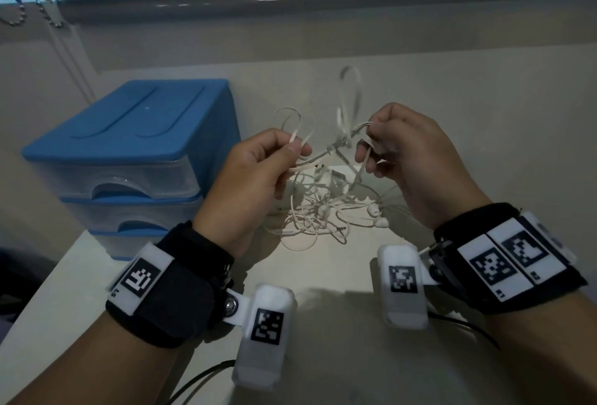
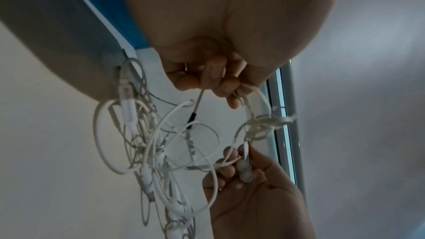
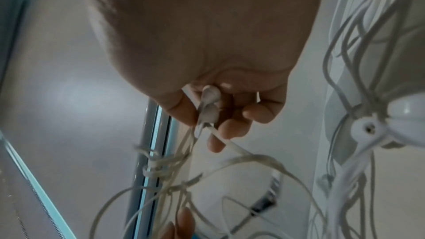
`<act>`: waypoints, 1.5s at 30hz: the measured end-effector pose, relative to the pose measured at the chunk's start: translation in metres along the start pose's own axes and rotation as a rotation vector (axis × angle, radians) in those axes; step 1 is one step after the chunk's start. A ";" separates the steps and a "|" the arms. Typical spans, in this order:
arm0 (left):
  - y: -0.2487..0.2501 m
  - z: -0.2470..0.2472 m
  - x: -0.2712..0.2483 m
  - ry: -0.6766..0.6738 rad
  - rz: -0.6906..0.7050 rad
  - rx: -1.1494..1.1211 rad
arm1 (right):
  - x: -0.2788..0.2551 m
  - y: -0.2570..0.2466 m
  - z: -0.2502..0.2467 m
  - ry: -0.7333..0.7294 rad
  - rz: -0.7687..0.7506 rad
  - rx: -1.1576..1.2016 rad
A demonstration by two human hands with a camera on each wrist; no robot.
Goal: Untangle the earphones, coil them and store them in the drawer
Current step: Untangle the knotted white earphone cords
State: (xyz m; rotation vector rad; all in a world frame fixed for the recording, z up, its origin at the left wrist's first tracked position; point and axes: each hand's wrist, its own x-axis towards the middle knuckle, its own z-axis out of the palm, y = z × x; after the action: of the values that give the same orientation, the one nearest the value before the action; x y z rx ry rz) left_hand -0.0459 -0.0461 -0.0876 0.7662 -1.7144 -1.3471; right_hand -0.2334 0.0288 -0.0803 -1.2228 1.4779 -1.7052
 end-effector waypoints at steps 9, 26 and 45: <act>0.002 -0.001 -0.001 0.019 -0.034 -0.028 | 0.000 0.002 0.001 -0.039 0.024 0.061; 0.007 0.002 -0.009 -0.064 0.218 0.209 | -0.004 -0.001 0.003 -0.115 -0.001 0.102; 0.011 0.006 -0.005 0.174 0.289 -0.086 | -0.001 0.009 0.000 -0.050 0.103 -0.121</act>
State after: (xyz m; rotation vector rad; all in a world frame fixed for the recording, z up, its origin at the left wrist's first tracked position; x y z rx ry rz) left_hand -0.0488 -0.0361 -0.0784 0.5465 -1.5515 -1.1145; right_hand -0.2345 0.0279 -0.0892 -1.2207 1.6054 -1.5265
